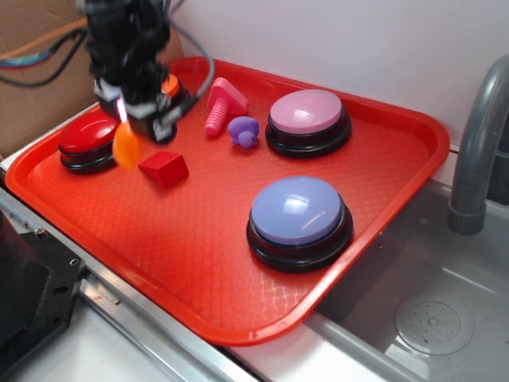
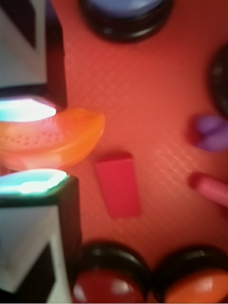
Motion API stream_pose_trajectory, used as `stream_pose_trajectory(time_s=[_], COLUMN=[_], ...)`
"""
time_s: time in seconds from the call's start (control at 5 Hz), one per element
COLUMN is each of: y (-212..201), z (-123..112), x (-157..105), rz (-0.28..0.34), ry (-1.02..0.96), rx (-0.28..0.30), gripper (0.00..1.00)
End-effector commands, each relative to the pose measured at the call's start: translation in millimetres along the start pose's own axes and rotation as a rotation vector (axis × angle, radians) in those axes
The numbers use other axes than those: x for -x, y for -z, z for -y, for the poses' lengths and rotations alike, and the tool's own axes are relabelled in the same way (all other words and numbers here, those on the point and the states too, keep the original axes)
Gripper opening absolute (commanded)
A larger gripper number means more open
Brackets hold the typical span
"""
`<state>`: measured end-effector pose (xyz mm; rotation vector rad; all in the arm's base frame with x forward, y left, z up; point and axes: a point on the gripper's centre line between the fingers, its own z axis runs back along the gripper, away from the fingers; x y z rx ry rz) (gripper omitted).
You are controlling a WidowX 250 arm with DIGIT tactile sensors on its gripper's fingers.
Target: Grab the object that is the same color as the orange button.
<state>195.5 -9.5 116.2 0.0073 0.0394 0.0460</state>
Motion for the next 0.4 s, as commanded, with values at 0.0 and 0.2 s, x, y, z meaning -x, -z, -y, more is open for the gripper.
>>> stream_pose_trajectory(time_s=[0.0,0.2], y=[-65.1,-61.0], z=[0.0,0.7], x=[-25.1,-28.2], rz=[0.154,0.117], ry=[-0.005,0.015], rx=[-0.073,-0.103], gripper=[0.0,0.0])
